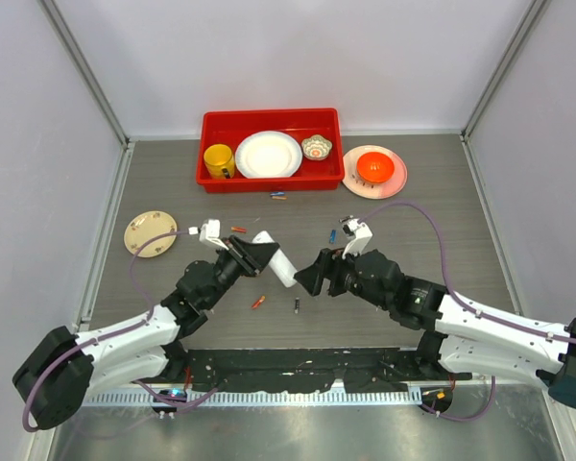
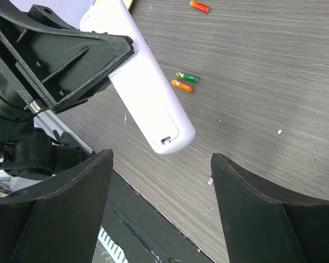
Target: Load the batteries into the remote control
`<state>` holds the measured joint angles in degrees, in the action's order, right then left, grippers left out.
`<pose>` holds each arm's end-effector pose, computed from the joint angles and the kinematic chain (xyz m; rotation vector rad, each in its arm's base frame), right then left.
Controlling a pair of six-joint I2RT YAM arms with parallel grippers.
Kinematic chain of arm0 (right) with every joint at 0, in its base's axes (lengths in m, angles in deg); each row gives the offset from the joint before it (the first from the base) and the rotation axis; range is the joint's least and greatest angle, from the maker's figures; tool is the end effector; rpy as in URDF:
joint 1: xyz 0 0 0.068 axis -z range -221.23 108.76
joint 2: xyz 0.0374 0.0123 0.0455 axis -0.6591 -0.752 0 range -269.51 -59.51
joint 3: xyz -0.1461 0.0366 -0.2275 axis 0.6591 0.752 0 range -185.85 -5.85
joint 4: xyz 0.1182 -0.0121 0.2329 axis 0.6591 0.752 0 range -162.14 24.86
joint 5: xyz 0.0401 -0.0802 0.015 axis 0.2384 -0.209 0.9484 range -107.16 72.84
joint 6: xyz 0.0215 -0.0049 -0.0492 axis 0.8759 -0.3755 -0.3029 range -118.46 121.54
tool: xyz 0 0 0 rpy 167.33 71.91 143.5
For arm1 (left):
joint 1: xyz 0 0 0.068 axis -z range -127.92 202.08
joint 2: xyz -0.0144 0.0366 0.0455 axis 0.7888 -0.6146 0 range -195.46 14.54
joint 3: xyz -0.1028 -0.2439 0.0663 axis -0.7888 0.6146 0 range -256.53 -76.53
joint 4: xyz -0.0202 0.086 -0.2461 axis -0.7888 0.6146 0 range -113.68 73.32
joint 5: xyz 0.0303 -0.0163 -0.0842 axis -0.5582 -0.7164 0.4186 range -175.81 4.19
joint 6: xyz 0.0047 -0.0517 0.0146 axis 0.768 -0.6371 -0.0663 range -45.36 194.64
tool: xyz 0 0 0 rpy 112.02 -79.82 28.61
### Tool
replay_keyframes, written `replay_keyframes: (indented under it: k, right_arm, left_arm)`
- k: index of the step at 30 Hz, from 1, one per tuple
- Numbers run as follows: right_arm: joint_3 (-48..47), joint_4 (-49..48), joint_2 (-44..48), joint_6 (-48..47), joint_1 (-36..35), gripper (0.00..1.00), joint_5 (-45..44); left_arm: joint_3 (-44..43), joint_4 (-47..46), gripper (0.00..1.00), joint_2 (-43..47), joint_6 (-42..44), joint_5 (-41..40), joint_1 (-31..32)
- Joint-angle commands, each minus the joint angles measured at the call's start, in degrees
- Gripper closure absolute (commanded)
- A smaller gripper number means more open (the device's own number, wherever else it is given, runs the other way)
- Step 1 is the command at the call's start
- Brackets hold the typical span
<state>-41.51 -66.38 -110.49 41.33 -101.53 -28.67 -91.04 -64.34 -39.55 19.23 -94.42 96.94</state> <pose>0.1090 0.1768 0.2727 -0.2256 2.0441 0.9465 0.1465 -0.1384 0.2195 -0.2848 1.6726 -1.2417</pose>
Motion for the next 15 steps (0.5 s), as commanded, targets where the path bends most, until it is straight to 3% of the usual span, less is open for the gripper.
replay_keyframes:
  k: [1, 7, 12, 15]
  right_arm:
    - [2.17, -9.89, 1.15, 6.44, 0.35, 0.25, -2.02]
    - [11.30, -19.89, 2.38, 15.92, 1.58, 0.38, -3.52]
    - [21.41, -35.27, 2.03, 22.77, 2.46, 0.37, -8.53]
    - [21.34, -37.14, -1.39, 22.44, 4.65, 0.37, -1.90]
  left_arm:
    - [1.66, -12.06, 1.00, -1.46, 2.06, -1.33, -0.21]
    - [3.43, -19.10, 1.00, -6.46, 6.72, -7.12, -0.21]
    - [5.80, -28.75, 1.00, -12.17, 9.45, -12.13, -0.13]
    - [7.03, -35.78, 1.00, -17.27, 9.63, -12.76, -0.04]
